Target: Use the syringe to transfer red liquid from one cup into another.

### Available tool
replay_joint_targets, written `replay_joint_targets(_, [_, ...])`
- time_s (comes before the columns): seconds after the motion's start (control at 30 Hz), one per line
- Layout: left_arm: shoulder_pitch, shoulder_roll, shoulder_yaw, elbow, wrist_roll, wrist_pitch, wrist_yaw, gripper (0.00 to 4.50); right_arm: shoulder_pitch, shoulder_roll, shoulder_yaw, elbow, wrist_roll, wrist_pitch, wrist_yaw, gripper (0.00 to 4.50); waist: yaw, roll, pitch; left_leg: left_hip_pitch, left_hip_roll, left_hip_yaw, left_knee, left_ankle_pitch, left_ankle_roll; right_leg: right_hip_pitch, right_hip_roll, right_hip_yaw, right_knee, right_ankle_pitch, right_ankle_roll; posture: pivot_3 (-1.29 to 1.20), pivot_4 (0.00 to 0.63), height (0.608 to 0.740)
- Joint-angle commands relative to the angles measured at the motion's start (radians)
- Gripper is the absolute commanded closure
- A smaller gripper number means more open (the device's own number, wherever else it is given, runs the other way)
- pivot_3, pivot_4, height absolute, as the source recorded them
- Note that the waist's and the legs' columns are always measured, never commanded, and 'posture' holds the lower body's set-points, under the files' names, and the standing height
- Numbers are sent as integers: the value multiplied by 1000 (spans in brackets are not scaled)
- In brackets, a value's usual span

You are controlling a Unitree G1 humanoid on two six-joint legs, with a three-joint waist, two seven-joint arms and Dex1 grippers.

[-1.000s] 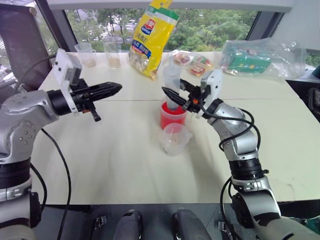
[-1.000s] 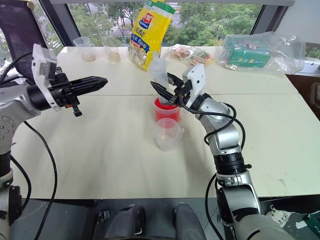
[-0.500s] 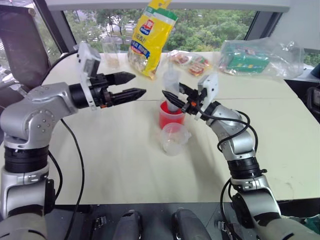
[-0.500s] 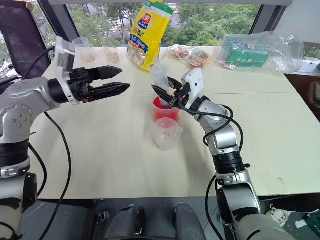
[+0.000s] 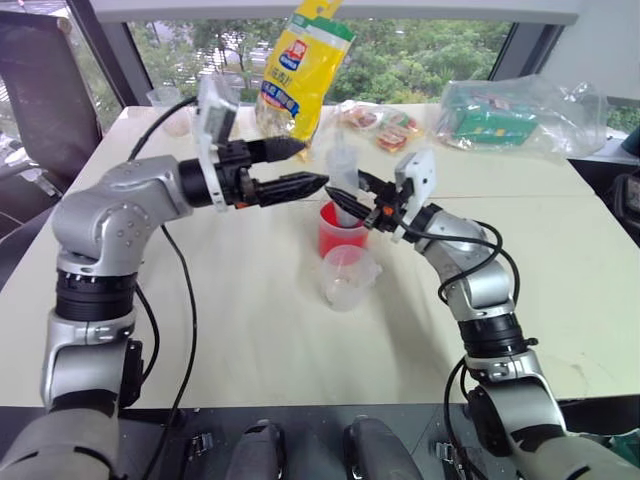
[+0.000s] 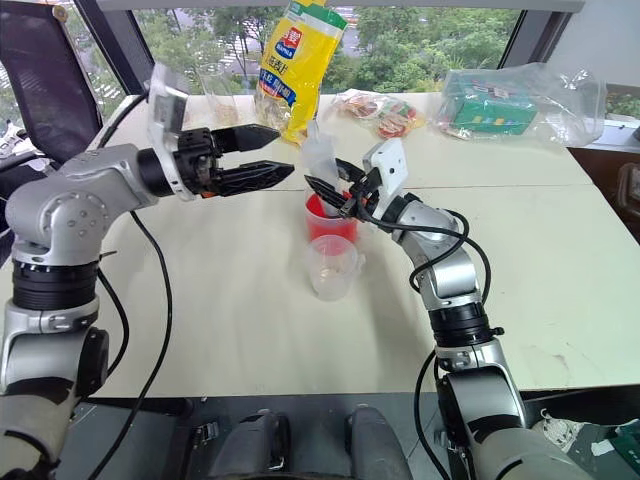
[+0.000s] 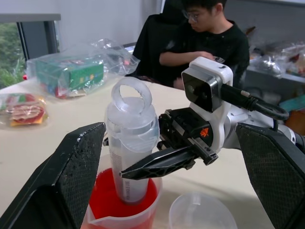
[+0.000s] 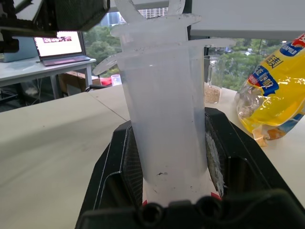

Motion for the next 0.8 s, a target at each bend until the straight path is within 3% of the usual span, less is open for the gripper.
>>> replay_joint_targets(0.03, [-45, -14, 3, 9, 8, -23, -16, 29, -17, -4, 0, -28, 11, -3, 6, 3085, 1, 0, 0, 0, 0, 0, 0, 0, 0, 0, 0, 0, 0, 0, 0, 0, 150, 740])
replay_joint_targets(0.8, [-123, -81, -66, 178, 120, -108, -158, 29, -12, -5, 14, -68, 19, 32, 19, 3085, 0, 0, 0, 0, 0, 0, 0, 0, 0, 0, 0, 0, 0, 0, 0, 0, 150, 740])
